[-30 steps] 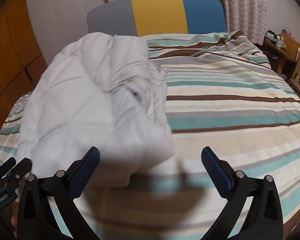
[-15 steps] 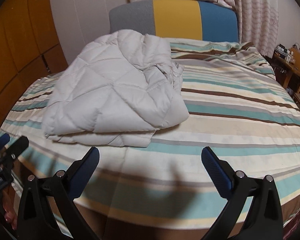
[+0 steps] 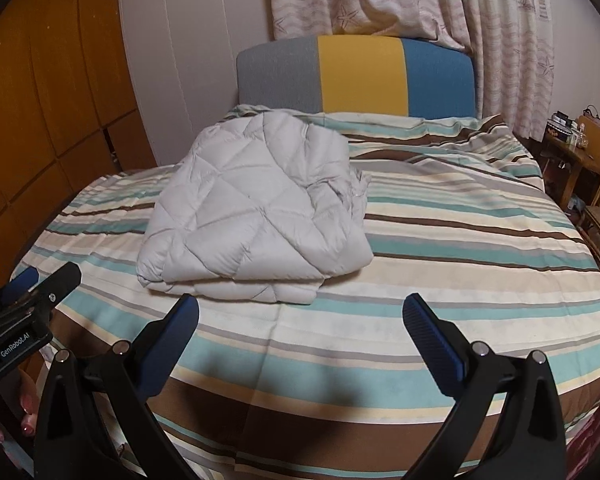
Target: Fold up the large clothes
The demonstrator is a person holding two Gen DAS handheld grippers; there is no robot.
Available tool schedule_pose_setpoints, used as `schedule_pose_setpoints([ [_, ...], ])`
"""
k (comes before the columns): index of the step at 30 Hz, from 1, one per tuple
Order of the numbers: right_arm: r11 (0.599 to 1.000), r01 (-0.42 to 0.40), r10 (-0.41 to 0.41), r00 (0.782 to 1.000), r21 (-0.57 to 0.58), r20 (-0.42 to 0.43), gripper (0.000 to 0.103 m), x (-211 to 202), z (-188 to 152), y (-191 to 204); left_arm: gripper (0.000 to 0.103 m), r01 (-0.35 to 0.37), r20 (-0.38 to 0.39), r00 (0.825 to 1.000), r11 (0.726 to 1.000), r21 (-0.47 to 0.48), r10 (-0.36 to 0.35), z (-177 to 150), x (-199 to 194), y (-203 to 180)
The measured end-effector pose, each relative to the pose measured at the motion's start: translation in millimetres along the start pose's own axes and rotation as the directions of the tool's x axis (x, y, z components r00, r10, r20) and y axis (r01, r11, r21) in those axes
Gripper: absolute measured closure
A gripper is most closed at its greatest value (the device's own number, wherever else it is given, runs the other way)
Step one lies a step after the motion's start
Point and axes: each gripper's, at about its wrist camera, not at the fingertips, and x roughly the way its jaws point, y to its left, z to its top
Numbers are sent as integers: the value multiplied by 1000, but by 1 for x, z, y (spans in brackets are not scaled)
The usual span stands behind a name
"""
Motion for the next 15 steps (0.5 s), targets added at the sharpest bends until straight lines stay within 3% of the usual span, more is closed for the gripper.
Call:
schedule_pose_setpoints([
  [15,1000,4,-4,1000,12,22,2,-11,4,-6,3,11,6,1000,1000,20,-11,0,-4,-6],
])
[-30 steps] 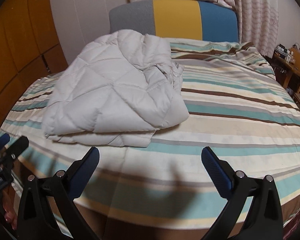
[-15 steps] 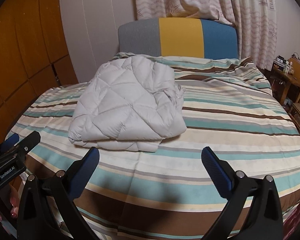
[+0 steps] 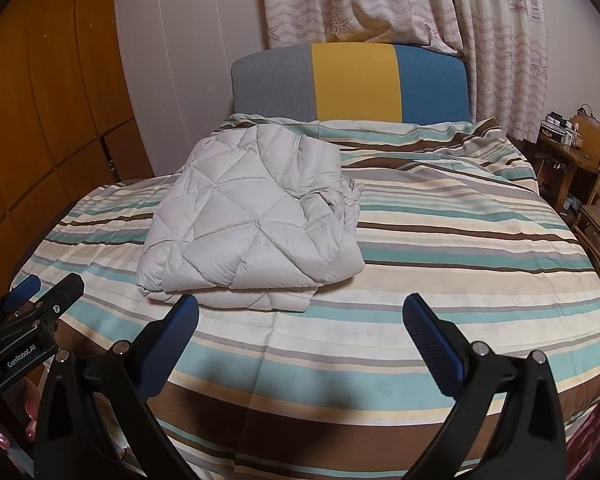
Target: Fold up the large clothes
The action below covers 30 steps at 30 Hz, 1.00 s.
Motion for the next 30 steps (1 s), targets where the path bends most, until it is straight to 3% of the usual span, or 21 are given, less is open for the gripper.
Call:
schedule_pose_setpoints([
  [30,1000,0,1,1000,19,-15,2,1,-1,-4,3,31,-14,999,1000,7,-31,-2,4,-4],
])
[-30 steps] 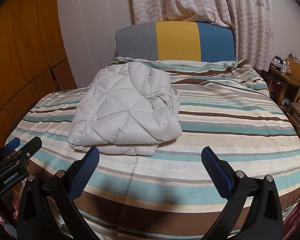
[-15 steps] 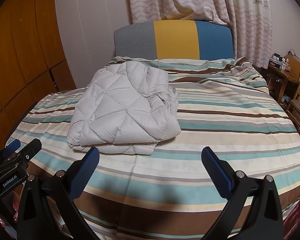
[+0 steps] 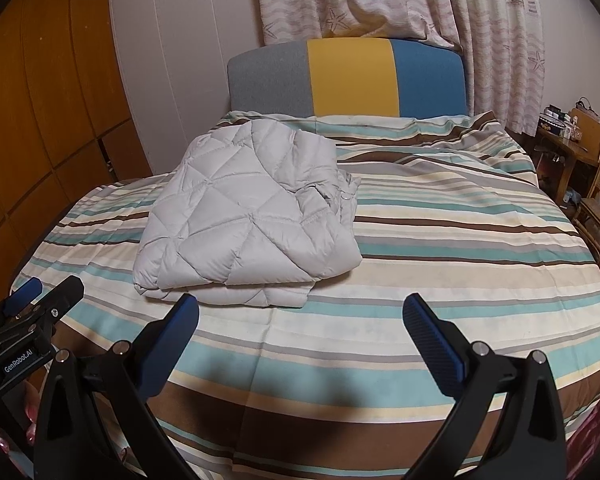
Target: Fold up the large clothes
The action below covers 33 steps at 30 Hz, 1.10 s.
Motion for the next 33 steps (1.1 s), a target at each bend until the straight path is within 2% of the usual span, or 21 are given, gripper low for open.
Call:
schedule_pose_setpoints([
  [8,1000,1,-1,1000,6,-9,2,4,-1,-1,3,28,-10,1000,1000,2,-28,0,1,-2],
  [26,1000,9,-8,1000,12,-28,2,13,-2,-5,3,30,5,1000,999,37,-30,0,5,-11],
  [33,1000,12,-12,999,17,-38,2,18,-2,-8,3,52,-20,998,999,11,-52,-2,11,-10],
])
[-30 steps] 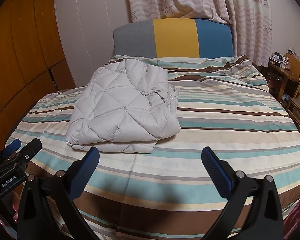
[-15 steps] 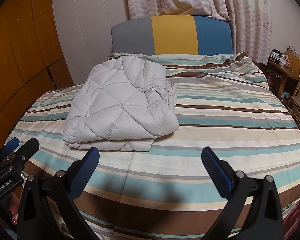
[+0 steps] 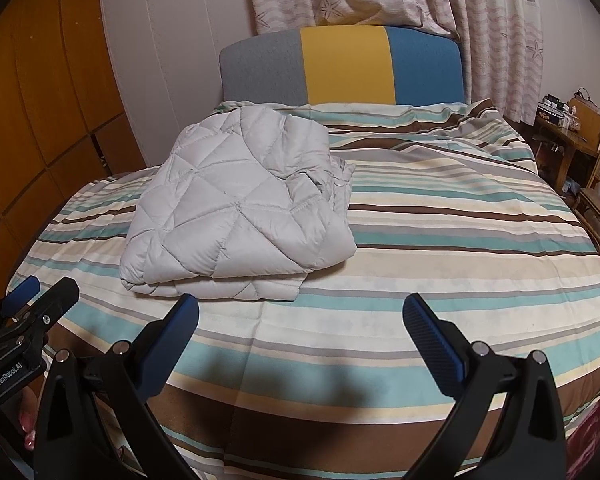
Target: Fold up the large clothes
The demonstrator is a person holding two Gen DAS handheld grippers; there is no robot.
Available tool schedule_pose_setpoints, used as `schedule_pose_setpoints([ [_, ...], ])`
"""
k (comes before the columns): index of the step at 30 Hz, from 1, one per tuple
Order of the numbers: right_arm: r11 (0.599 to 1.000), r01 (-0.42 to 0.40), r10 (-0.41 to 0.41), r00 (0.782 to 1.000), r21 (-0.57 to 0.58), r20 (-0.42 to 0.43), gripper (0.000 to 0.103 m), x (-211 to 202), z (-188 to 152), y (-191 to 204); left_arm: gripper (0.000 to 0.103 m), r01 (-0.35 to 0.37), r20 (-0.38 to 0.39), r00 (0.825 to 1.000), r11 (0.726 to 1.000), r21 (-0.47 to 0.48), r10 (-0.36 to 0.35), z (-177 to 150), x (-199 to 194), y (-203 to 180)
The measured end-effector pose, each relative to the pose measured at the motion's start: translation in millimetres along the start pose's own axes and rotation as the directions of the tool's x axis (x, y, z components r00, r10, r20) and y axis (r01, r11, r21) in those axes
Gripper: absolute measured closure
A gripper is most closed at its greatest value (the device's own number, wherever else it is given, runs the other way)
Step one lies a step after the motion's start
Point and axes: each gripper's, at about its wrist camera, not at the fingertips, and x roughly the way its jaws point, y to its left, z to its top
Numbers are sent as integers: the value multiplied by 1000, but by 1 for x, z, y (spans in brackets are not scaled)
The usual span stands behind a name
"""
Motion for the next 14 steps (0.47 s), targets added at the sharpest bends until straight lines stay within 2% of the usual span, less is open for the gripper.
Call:
schedule_pose_setpoints([
  [11,1000,5,-4,999,12,-41,2,18,0,-6,3,-32,-69,997,999,-5,32,-2,24,5],
  [14,1000,7,-6,998,21,-58,2,28,2,-11,3,-63,-95,994,998,-20,61,1,37,15],
])
